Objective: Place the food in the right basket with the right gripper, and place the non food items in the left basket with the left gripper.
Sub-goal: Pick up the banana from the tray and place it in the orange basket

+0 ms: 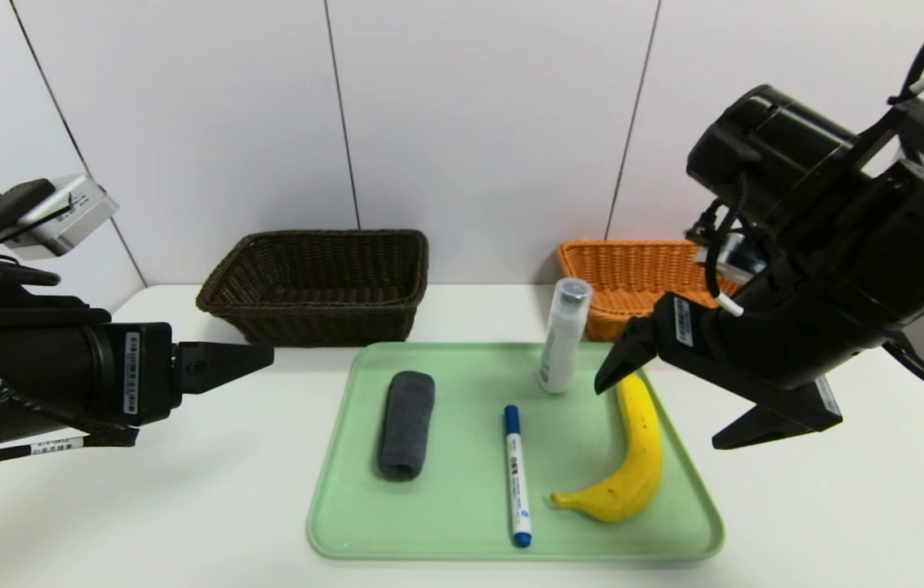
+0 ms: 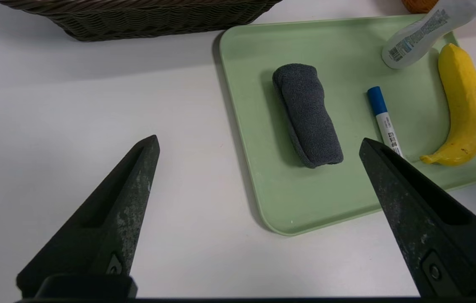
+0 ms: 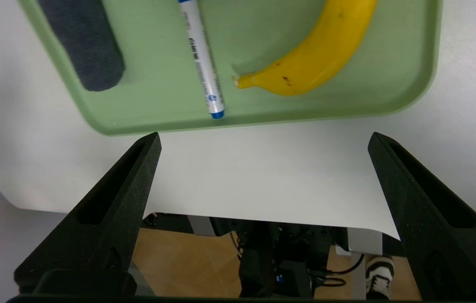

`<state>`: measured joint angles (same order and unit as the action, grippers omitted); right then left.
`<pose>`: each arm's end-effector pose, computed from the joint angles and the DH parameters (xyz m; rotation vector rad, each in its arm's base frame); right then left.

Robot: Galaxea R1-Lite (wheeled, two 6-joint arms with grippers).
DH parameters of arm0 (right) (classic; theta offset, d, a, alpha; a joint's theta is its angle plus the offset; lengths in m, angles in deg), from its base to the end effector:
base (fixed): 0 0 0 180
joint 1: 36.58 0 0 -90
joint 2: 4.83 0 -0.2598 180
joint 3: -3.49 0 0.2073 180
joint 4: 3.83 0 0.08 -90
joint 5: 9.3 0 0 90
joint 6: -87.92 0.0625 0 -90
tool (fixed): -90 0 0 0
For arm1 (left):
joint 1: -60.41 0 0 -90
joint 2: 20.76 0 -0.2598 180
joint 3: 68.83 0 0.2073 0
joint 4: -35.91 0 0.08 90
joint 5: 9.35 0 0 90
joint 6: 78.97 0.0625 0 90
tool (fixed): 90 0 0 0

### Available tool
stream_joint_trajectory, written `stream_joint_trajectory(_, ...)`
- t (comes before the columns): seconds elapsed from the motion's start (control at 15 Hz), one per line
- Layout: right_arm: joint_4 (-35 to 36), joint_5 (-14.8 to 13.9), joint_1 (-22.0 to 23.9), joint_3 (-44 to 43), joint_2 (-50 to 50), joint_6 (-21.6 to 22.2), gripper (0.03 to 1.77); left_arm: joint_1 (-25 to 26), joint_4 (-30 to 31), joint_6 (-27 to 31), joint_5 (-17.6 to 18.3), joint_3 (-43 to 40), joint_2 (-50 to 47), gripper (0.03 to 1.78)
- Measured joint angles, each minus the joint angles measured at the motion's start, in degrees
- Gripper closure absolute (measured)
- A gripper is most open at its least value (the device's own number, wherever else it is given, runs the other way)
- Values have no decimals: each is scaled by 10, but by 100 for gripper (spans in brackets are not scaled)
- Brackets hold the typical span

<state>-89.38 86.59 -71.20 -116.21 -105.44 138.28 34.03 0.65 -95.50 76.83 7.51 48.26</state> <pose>0.2437 0.1760 0.1928 0.4577 1.3102 0.0786 0.2154 -0.1022 0.2023 -0.1516 0.5245 -0.3138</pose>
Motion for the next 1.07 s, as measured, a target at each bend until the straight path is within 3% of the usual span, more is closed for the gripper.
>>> stream_joint_trajectory(0.2, -41, -20, -3, -5, -35, 0, 10, -4, 4, -2, 1, 2, 15, 12)
stream_joint_trajectory(0.4, -43, -58, -4, -6, -63, 4, 10, -14, 2, -4, 0, 0, 23, 12)
stream_joint_trajectory(1.07, -39, -58, -1, -25, -154, 15, 10, -24, 0, -5, 1, -20, 20, 12)
